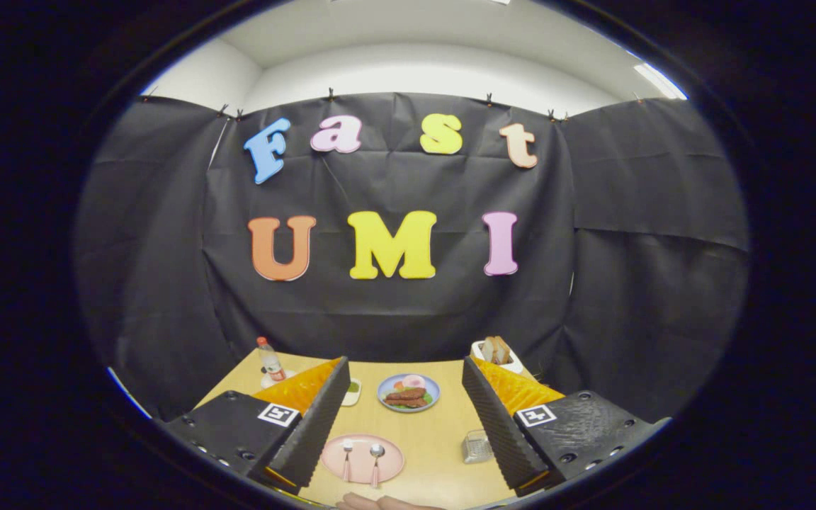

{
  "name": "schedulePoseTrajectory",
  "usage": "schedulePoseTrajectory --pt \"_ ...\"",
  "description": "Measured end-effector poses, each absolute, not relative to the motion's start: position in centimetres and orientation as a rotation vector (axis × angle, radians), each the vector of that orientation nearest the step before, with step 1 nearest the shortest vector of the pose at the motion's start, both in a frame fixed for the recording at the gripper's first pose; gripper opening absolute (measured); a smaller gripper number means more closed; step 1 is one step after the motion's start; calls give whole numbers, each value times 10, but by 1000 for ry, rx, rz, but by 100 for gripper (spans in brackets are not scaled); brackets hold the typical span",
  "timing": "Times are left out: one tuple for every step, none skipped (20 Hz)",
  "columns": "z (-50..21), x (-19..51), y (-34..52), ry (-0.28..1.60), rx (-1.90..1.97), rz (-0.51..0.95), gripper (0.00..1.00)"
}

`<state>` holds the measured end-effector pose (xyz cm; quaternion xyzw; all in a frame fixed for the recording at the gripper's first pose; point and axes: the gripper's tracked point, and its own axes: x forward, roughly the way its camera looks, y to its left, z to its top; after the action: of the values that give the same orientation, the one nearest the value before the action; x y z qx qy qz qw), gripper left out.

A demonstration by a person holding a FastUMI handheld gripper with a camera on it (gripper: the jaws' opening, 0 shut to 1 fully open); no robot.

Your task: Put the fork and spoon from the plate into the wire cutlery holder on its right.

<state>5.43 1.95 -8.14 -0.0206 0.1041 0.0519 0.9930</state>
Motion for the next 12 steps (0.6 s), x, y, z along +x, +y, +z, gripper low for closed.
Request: schedulePoseTrajectory --pt "-91 60 21 228 -39 107 95" --pt "-102 65 22 244 -39 108 95" --pt "-113 70 24 259 -39 115 95" --pt "-124 76 28 271 -42 124 95" --pt "-140 81 29 292 -44 126 95" --pt "-155 86 33 319 -37 137 95" --pt "-173 90 37 355 -41 136 95" --pt "-191 95 38 391 -53 134 95" --pt "-210 97 39 432 -61 139 96" --pt "-228 99 45 472 -69 149 96" --pt "-246 101 46 509 -82 146 96" --pt "-263 103 47 545 -91 146 96"
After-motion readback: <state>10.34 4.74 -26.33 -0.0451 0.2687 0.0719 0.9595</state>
